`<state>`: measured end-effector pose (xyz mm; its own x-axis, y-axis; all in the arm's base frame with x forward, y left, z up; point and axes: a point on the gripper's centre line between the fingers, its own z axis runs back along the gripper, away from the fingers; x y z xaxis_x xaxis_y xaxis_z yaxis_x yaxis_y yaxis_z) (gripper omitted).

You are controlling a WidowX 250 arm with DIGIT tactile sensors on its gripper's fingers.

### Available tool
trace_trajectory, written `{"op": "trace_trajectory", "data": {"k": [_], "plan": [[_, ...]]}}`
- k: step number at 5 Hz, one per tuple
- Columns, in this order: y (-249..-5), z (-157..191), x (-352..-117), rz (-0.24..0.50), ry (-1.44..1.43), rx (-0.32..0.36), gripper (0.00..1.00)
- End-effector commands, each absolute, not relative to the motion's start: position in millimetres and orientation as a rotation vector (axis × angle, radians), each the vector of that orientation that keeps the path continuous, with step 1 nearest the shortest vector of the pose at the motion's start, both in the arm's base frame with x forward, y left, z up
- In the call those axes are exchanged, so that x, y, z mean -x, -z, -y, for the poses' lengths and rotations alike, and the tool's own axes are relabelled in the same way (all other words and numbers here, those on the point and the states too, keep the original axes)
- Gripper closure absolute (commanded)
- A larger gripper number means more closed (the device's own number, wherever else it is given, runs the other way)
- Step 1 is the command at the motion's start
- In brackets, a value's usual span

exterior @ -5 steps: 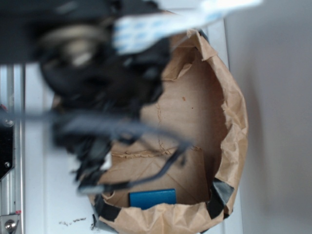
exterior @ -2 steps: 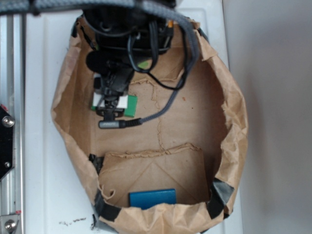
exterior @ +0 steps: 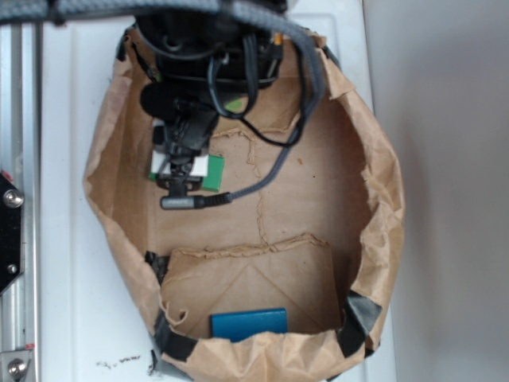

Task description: Grab the green block.

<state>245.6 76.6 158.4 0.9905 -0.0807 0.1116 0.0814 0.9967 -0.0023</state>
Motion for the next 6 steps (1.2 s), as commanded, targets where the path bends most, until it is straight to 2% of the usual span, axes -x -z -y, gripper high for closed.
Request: {"op": "trace_trajectory", "data": {"k": [1,2,3,6], "plan": [[-123,-73,-248,0.140,0.081,-0.009,0.00],[-92,-62,-254,0.125,0.057,-0.014,0.00],[-77,-54,-261,0.108,0.045,-0.029,0.00],[-56,-41,-254,0.122,0.071,-0.021,0.00]]}}
